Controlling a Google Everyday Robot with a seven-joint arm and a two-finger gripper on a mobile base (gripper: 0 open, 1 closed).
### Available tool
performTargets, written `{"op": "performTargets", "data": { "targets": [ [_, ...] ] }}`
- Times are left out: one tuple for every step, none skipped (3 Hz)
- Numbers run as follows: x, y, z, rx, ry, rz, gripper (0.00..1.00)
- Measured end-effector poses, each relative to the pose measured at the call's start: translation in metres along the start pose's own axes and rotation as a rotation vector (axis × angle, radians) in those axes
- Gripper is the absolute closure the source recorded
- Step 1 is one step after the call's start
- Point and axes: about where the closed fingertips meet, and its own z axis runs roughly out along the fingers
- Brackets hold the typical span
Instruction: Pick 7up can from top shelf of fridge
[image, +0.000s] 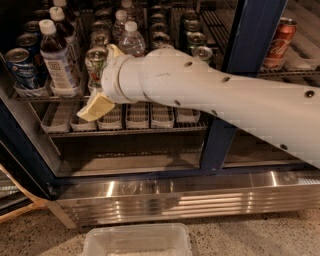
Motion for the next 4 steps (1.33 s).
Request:
{"op": "performTargets", "data": {
  "targets": [
    [0.014, 0.009, 0.002, 0.037, 0.017, 0.026, 0.00],
    [0.013, 0.003, 0.016, 0.091, -0.022, 0.037, 0.00],
    [0.007, -0.008, 0.032, 0.131, -0.070, 0.062, 0.00],
    [0.003, -0.016, 0.046, 0.142, -0.106, 0.117, 0.00]
  ]
}}
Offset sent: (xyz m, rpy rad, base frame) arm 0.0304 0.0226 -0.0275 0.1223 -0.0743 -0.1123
